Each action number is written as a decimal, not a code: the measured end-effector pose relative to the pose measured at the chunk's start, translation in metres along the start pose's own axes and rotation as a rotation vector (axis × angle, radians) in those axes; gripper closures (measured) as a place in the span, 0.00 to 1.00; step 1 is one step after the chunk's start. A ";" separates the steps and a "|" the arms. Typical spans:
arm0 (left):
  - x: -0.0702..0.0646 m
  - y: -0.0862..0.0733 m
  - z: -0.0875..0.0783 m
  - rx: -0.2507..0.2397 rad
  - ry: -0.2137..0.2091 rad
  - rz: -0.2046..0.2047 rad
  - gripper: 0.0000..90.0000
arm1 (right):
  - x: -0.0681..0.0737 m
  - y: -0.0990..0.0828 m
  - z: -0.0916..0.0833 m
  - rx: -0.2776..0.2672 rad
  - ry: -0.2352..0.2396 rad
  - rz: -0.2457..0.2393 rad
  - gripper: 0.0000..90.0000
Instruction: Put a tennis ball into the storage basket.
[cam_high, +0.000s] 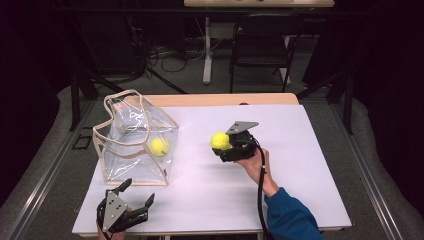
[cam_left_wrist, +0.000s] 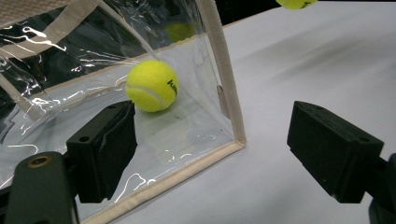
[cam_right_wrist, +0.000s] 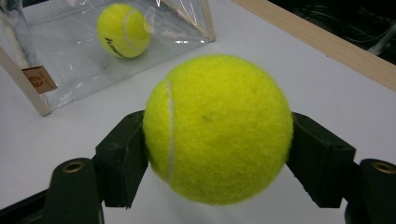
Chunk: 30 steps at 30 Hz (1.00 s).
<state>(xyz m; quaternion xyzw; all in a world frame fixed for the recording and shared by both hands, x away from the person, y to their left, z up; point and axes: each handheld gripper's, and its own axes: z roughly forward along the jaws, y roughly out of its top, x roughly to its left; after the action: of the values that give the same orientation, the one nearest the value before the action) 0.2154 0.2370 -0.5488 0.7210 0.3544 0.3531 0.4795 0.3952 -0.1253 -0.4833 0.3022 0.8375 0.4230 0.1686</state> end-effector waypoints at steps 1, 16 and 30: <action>0.000 0.000 0.000 0.000 0.001 0.001 0.18 | 0.001 0.002 0.000 -0.002 0.003 0.001 0.29; 0.001 -0.001 0.001 0.001 -0.002 -0.004 0.18 | 0.009 0.030 0.002 -0.020 0.020 -0.040 0.29; 0.000 0.000 0.001 -0.001 -0.002 0.001 0.18 | 0.009 0.046 0.006 -0.037 0.042 -0.047 0.29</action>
<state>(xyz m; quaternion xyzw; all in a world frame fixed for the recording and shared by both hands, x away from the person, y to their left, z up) 0.2161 0.2371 -0.5488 0.7213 0.3531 0.3529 0.4801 0.4082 -0.0945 -0.4500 0.2704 0.8397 0.4405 0.1663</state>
